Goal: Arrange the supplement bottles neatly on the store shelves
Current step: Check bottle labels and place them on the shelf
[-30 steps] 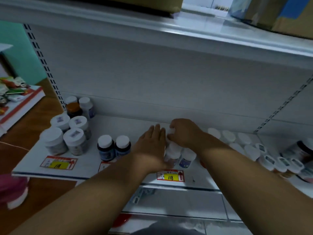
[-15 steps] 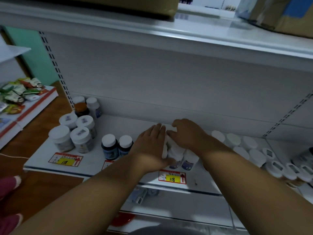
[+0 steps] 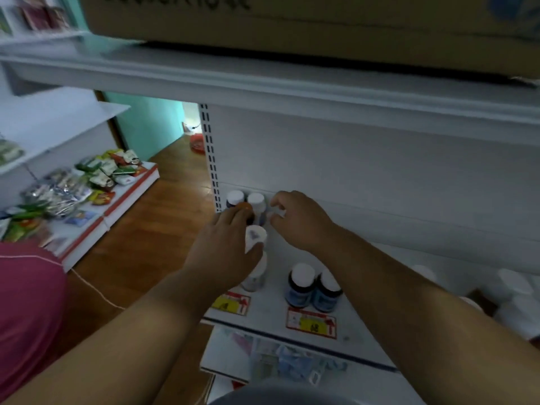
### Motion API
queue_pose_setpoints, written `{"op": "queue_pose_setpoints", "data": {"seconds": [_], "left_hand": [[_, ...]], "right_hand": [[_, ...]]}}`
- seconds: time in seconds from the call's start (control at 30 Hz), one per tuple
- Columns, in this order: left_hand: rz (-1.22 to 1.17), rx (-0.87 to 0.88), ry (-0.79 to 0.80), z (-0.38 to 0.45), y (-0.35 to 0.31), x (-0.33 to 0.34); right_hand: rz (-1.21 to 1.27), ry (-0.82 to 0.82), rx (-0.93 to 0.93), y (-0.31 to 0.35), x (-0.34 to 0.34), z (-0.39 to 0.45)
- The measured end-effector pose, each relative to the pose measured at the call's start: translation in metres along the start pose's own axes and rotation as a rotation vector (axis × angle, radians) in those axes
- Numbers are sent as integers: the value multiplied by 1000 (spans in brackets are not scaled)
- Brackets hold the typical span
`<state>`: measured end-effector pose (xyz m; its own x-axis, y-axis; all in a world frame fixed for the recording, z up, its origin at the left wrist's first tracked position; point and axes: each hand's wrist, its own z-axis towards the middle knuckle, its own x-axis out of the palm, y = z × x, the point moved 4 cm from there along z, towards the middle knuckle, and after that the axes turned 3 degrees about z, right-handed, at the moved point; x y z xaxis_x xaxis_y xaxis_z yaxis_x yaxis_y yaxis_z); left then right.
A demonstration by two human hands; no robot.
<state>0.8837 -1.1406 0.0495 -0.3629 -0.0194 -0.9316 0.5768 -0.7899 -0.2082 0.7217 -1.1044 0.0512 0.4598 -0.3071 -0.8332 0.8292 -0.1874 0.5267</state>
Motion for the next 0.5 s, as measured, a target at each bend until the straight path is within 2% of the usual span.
{"op": "queue_pose_setpoints", "data": {"seconds": [0.13, 0.23, 0.3, 0.43, 0.5], "left_hand": [[13, 8, 3, 4, 48, -5], [15, 31, 68, 8, 72, -1], [12, 62, 91, 13, 83, 1], [-139, 94, 39, 26, 91, -4], [-303, 28, -13, 35, 88, -8]], "right_hand": [[-46, 77, 37, 36, 44, 52], [-211, 173, 66, 41, 71, 72], [-224, 162, 130, 39, 75, 74], [-42, -172, 136, 42, 32, 55], [142, -352, 158, 43, -3, 35]]}}
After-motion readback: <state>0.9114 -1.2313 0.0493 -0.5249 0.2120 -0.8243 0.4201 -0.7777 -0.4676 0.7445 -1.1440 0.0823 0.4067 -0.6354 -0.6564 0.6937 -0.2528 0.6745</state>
